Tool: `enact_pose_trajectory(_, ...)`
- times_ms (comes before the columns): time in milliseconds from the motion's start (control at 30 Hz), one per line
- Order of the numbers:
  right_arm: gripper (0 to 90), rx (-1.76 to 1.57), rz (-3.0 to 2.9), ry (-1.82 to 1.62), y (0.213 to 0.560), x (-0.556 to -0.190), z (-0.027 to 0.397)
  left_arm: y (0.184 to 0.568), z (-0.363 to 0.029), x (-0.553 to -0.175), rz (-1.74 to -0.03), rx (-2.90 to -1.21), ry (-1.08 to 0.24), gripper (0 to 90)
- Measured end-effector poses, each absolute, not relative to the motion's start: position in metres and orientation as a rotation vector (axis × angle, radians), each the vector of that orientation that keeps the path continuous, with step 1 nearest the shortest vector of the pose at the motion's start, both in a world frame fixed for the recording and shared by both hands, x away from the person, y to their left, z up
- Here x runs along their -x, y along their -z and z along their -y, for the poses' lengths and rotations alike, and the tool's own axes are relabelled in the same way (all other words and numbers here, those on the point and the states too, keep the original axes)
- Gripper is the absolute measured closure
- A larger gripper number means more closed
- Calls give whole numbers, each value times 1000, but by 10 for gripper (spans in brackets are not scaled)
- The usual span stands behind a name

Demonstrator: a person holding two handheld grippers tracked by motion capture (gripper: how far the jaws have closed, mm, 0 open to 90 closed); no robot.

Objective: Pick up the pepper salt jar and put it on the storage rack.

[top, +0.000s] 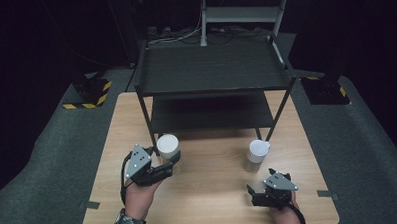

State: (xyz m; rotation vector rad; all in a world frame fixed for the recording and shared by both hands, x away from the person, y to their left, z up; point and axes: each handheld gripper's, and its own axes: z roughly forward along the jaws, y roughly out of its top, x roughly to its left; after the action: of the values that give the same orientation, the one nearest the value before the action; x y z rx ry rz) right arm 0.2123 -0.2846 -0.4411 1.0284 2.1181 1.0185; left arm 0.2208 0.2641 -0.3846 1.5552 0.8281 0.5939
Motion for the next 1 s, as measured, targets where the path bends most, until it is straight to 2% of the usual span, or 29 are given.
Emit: enact_pose_trajectory(1000, 1, -1029, -2122, -1025, 441, -213, 286, 317, -261, -220, -733, -1478, -676, 348)
